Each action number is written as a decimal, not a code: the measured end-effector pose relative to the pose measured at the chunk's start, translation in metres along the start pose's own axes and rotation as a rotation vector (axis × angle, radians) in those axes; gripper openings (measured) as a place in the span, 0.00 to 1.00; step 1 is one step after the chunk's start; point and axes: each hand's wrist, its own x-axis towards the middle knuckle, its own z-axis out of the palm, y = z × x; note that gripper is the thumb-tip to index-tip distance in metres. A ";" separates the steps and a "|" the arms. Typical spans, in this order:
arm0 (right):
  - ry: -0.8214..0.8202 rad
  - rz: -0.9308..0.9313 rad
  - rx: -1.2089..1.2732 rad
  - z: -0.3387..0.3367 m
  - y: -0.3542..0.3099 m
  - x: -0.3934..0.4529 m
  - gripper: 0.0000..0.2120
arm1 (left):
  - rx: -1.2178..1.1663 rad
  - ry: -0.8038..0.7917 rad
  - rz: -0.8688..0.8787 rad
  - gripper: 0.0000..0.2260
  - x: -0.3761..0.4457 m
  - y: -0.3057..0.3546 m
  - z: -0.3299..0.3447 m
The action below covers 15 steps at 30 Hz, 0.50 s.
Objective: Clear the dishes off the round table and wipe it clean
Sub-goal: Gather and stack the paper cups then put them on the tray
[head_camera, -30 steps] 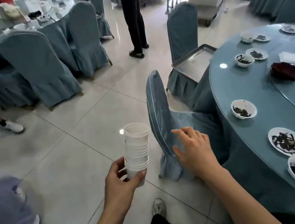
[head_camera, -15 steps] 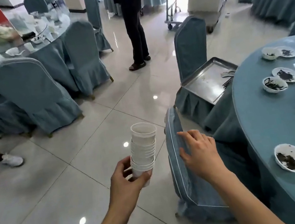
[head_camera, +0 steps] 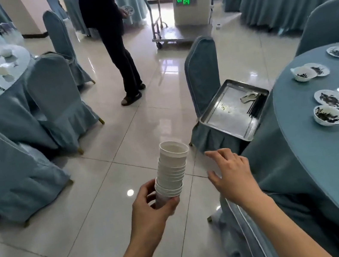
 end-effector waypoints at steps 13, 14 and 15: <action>0.056 0.290 -0.005 0.017 0.031 0.142 0.23 | 0.075 -0.239 0.024 0.27 0.208 0.033 0.033; 0.065 0.304 0.003 0.017 0.037 0.155 0.23 | 0.076 -0.256 0.030 0.27 0.224 0.040 0.041; 0.069 0.314 0.010 0.017 0.044 0.170 0.23 | 0.083 -0.273 0.035 0.26 0.240 0.045 0.050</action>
